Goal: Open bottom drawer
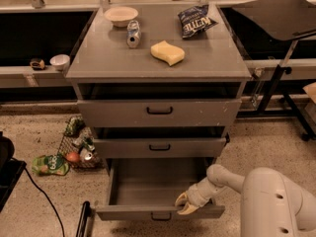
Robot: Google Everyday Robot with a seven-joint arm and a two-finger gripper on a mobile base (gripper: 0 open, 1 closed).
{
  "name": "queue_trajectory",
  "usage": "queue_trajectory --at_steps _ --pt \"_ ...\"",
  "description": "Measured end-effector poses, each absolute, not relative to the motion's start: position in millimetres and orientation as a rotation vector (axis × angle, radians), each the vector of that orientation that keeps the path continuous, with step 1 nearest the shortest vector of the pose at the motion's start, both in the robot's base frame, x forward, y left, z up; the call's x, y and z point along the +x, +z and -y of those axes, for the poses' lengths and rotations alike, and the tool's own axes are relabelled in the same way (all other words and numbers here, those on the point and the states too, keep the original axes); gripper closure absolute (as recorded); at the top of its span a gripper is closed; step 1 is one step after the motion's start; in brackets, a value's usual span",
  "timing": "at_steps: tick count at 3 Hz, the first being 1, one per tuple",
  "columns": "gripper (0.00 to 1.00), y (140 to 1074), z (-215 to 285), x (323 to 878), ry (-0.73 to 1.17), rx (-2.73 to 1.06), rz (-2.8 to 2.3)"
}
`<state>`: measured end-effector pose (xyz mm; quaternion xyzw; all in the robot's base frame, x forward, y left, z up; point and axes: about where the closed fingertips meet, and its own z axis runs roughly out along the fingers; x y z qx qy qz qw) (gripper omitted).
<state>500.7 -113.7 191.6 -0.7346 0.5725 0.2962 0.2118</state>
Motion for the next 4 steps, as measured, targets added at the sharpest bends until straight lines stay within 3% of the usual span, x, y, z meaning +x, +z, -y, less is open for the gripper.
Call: queue_trajectory --at_steps 3,4 --pt "0.15 194 114 498 0.849 -2.048 -1.553" --pt "0.0 210 123 496 0.813 -2.064 -1.529"
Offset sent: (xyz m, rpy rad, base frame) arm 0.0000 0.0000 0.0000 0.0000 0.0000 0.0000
